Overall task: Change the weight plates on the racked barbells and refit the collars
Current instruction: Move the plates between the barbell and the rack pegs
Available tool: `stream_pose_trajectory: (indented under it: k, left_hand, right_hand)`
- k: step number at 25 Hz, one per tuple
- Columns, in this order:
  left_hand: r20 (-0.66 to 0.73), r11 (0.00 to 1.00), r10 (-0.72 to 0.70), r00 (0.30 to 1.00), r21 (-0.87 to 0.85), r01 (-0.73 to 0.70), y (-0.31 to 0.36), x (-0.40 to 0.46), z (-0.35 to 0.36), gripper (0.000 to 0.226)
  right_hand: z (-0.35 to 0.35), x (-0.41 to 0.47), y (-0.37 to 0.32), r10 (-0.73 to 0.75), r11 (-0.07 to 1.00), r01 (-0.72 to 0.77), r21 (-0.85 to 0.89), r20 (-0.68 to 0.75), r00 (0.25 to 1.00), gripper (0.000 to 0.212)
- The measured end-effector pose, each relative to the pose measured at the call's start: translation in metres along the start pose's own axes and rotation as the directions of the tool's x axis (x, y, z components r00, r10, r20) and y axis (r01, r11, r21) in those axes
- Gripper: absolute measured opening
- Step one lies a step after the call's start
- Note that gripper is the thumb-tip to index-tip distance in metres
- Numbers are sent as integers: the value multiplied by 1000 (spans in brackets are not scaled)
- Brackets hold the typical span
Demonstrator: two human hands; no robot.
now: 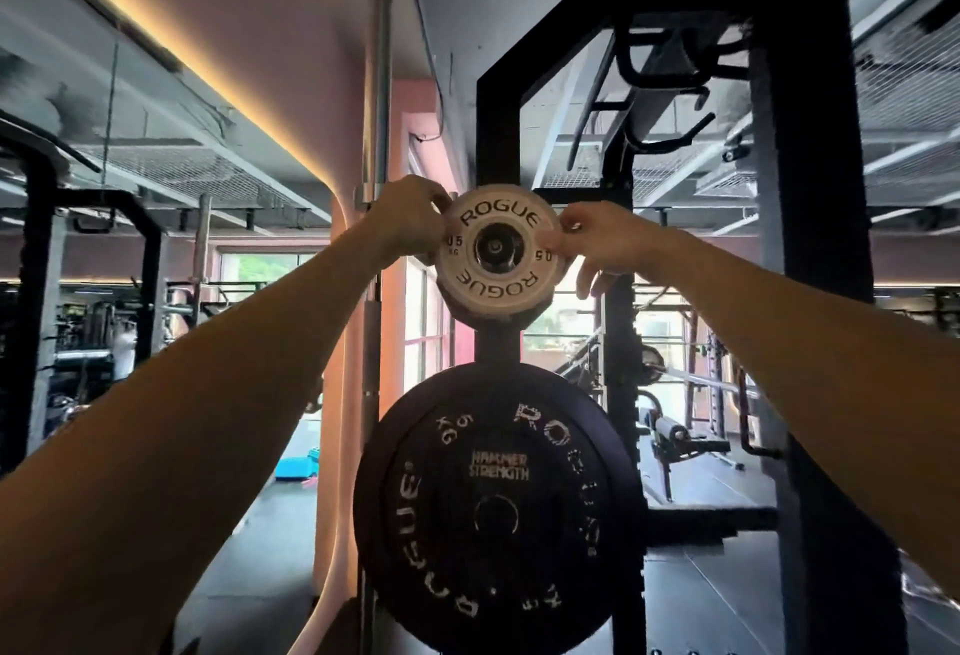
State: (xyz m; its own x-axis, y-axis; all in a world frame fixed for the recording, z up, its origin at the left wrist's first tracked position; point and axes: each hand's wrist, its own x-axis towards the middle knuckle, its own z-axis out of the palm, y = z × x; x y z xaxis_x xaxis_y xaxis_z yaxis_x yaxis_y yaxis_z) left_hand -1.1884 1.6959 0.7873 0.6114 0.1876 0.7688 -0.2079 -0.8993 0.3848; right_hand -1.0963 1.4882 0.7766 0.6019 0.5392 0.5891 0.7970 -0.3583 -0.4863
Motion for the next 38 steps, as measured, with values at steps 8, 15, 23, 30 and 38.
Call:
stream_pose_trajectory:
  k: [8,15,23,30,38]
  left_hand:
    - [-20,990,71,997,122,-68,-57,81,58,24]
    - [-120,965,101,988,254,-68,-113,143,114,29]
    - [-140,926,127,982,373,-66,-120,173,133,23]
    - [-207,999,-28,978,32,35,-127,107,165,35]
    - [296,993,113,949,-10,-115,-79,8,259,33]
  right_hand:
    - [21,90,57,41,998,-43,-42,-48,998,29]
    - [41,154,110,115,963,-134,-236,-92,989,52]
    - [44,167,120,103,976,-118,-181,-87,991,43]
    - [76,138,130,24,962,-102,-252,-297,955,35]
    - [58,-2,192,358,823,-393,-409,-163,919,44]
